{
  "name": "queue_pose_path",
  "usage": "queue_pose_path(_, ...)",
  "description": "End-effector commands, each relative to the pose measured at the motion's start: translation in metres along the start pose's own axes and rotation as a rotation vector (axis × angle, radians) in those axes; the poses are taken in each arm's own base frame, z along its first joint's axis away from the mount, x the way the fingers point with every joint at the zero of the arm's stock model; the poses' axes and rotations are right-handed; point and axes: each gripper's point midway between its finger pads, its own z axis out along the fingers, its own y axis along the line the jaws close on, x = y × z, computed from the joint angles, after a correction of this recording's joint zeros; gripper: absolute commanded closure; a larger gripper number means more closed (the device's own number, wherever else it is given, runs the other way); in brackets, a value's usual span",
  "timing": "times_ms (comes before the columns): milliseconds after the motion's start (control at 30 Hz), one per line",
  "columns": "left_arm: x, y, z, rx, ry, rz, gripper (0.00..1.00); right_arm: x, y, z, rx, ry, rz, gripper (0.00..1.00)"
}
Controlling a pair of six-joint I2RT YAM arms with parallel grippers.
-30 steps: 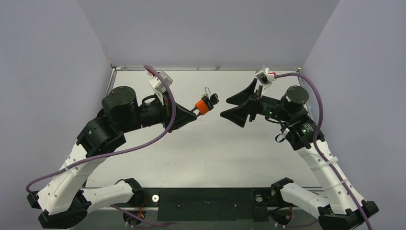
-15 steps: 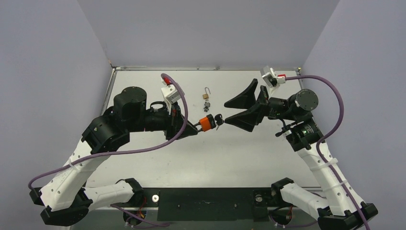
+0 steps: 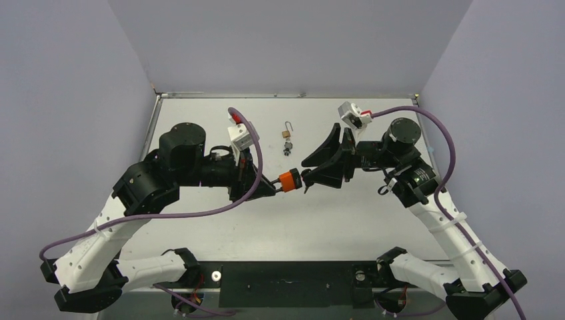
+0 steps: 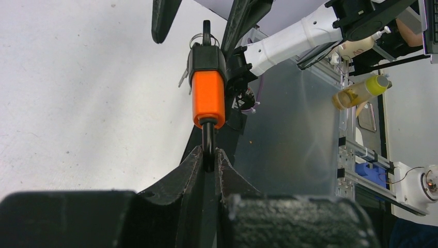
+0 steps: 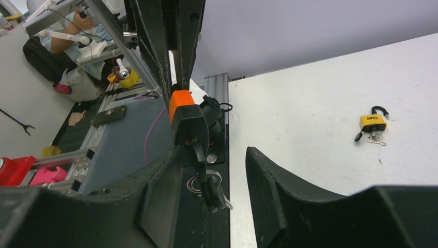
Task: Lock with the key
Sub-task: Lock the lock.
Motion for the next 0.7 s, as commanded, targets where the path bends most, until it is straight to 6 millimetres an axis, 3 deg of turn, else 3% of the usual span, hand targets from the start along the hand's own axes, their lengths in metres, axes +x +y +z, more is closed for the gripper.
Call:
queue_pose_path(0,-0.027,-0.023,-0.017,0.053,-0.104,0.086,1.00,-0.012,0.015,0.003,-0.034,-0.009,-0.088,0.57)
queue_pose_path(333,-0.025,-0.020,-0.016,0.034,-0.106,0.076,1.00,-0.010,0.014,0.003,-0.004,-0.010,-0.097,1.00)
queue_pose_path(667,-0.031,-0.002,-0.022,-0.078,-0.149,0.104,1.00,-0.010,-0.004,-0.023,0.097,-0.044,-0.114,1.00)
